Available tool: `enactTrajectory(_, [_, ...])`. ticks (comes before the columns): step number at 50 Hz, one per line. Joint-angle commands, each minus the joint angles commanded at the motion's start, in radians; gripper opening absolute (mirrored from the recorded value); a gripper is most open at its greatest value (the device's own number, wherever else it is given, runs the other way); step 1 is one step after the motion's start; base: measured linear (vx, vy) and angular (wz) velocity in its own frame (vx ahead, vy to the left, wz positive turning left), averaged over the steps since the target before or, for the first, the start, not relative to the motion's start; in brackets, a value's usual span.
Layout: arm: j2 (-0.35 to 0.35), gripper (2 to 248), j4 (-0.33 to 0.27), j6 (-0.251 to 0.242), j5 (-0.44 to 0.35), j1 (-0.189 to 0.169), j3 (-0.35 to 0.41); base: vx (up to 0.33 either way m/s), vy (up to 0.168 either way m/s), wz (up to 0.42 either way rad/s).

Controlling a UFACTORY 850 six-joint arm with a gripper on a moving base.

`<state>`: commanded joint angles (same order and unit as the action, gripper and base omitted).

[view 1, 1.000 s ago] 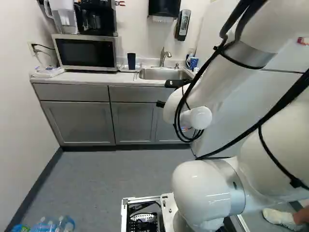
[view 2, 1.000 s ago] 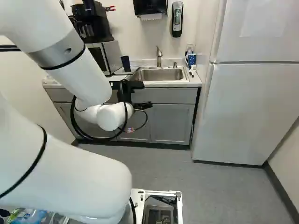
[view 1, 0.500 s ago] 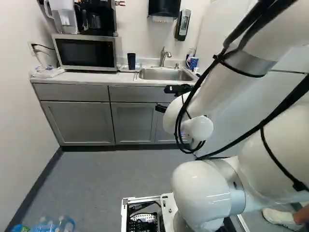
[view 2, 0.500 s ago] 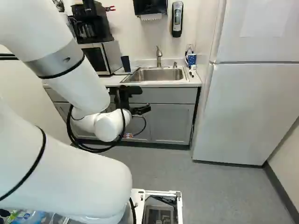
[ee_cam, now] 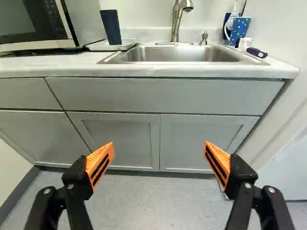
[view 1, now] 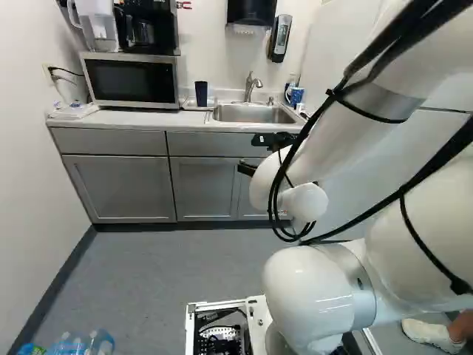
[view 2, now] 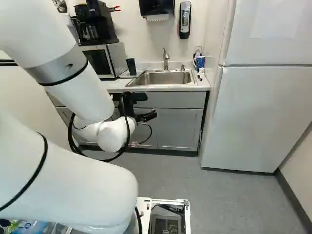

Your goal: Rinse the cup and place it in the tray

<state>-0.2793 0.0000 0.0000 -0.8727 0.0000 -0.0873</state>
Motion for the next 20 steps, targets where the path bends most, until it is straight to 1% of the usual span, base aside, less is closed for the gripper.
enactTrajectory(20, [0.0,247,0.0,0.0,0.0,0.0,0.0,0.0,0.0,0.0])
